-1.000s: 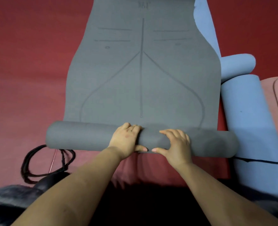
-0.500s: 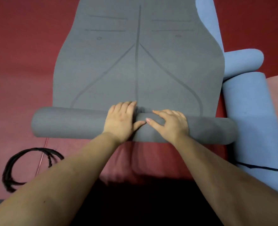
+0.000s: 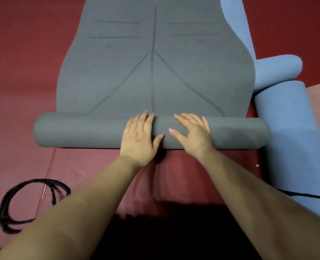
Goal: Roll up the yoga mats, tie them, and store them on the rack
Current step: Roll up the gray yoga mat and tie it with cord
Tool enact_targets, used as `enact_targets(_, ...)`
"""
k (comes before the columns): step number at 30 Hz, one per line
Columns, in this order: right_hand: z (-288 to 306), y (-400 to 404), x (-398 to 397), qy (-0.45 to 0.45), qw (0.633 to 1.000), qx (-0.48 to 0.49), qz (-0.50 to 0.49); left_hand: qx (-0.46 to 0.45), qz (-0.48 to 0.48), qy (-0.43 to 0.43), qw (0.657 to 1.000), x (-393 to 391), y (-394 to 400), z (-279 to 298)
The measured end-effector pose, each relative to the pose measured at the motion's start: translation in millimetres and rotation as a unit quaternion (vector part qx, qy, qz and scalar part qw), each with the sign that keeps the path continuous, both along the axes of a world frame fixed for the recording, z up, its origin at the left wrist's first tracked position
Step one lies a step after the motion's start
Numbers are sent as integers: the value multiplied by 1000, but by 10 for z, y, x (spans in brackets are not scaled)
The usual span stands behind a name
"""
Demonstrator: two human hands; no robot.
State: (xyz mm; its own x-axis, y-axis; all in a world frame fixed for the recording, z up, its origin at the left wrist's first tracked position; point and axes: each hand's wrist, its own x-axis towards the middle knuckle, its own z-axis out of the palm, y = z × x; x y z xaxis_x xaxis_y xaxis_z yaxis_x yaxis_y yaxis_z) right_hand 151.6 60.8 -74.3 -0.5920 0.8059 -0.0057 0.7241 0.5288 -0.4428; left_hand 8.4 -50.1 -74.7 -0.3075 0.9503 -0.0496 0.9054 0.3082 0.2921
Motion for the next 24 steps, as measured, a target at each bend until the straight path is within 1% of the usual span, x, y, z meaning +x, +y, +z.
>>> enact_targets(1, 26, 141, -49, -4, 999, -40, 2, 12, 4, 15, 1000, 34, -37, -16)
enact_targets(2, 25, 196, -74, 0, 998, -56, -1, 25, 0, 27, 999, 64, -75, -41)
enact_targets(3, 21, 154, -67, 10, 999, -44, -2, 30, -4, 34, 999, 70, -93, -61)
enact_targets(6, -123, -181, 84, 33, 997, 69, -26, 20, -7, 43, 999, -63, 60, -60)
enact_targets(8, -173, -251, 121, 20, 994, 104, -18, -7, -16, 30, 999, -198, 269, 34)
enact_targets(9, -155, -160, 79, 18, 996, 91, -18, -22, -17, 24, 999, -260, 370, 61)
enact_targets(11, -60, 91, -49, 3, 999, 30, -13, -44, -18, 22, 999, -344, 517, 80)
enact_targets(12, -4, 232, -111, -4, 1000, -5, -5, -37, -20, 28, 999, -347, 537, 77)
enact_targets(14, 89, 487, -198, -9, 997, -71, 1, 6, -35, 57, 998, -286, 487, 45)
enact_targets(15, 98, 564, -212, -5, 997, -81, 2, 23, -44, 72, 996, -256, 440, -5)
enact_targets(16, 77, 571, -205, 6, 998, -70, 4, 34, -49, 85, 995, -246, 399, -56)
enact_targets(18, -34, 444, -143, 44, 999, -1, -4, 28, -46, 88, 995, -259, 389, -99)
enact_targets(20, -136, 293, -110, 39, 997, 63, -13, 37, -56, 85, 994, -317, 436, -101)
enact_targets(21, -151, 287, -118, 20, 997, 75, -10, 37, -66, 90, 993, -354, 464, -97)
enact_targets(24, -99, 481, -220, -16, 998, 65, 6, 31, -81, 92, 992, -514, 606, -83)
